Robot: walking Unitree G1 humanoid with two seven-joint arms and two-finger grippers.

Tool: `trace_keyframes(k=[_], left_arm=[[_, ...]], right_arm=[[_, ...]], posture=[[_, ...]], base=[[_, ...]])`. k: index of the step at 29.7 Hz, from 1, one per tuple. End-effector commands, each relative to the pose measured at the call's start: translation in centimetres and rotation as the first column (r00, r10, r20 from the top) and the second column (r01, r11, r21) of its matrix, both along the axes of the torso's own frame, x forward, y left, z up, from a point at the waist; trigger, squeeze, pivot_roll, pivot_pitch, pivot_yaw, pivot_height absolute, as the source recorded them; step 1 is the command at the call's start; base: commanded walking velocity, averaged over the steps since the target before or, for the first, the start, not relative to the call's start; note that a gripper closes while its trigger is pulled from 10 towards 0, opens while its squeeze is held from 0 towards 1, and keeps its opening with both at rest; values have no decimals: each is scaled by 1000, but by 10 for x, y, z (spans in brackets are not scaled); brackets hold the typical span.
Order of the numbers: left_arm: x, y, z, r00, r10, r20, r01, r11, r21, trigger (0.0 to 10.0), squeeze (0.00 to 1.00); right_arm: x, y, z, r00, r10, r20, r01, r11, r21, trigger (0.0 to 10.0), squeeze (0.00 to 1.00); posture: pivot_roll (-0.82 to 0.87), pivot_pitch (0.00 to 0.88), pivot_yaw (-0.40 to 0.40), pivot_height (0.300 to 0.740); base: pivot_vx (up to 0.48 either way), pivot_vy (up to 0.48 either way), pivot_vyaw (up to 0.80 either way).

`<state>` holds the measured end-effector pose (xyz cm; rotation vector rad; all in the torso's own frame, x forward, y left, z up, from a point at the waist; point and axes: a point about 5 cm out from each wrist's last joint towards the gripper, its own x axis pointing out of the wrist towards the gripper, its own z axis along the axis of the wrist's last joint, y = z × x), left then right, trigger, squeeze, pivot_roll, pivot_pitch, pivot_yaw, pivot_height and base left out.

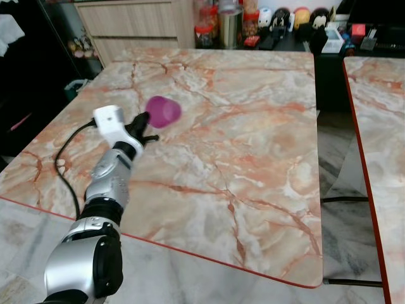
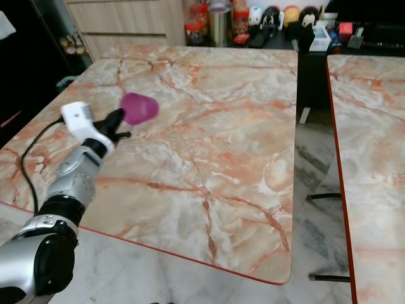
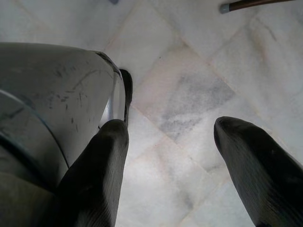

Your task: Setting the table

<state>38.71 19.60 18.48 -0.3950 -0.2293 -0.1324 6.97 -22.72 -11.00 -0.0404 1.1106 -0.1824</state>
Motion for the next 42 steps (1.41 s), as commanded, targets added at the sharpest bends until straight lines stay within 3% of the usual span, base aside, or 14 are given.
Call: trace_keyframes(k=[1,4,7,14,16,20,31,42], left_arm=[[-9,20,0,993,109,37,-109,994,11,10000,0],[-23,40,-11,970,241,43,-243,969,38,10000,0],[-29,49,-20,955,297,17,-297,949,109,10000,0],[-39,51,-30,939,343,18,-342,931,126,10000,0],[-45,42,-34,934,357,25,-357,929,98,10000,0],[-43,38,-34,934,356,26,-357,929,103,10000,0],[-38,28,-28,949,314,28,-315,941,124,10000,0],[-31,17,-23,958,284,32,-286,951,116,10000,0]], right_arm=[[25,8,4,998,18,61,-18,1000,11,10000,0],[45,4,9,995,5,96,-5,1000,-2,10000,0],[54,4,12,993,-17,114,17,1000,1,10000,0],[67,4,15,988,-73,139,71,997,17,10000,0],[71,7,15,986,-90,138,86,996,30,10000,0],[69,7,14,982,-136,130,131,990,42,10000,0],[41,15,4,982,-180,55,177,983,56,10000,0],[41,15,4,973,-222,62,217,974,67,10000,0]], posture=[[7,0,68,740],[17,0,46,740],[23,0,34,740],[28,0,15,740],[31,0,-2,740],[31,0,-1,740],[19,0,35,740],[-1,0,43,740]], base=[[0,0,0],[0,0,0],[0,0,0],[0,0,0],[0,0,0],[0,0,0],[0,0,0],[0,-154,0]])
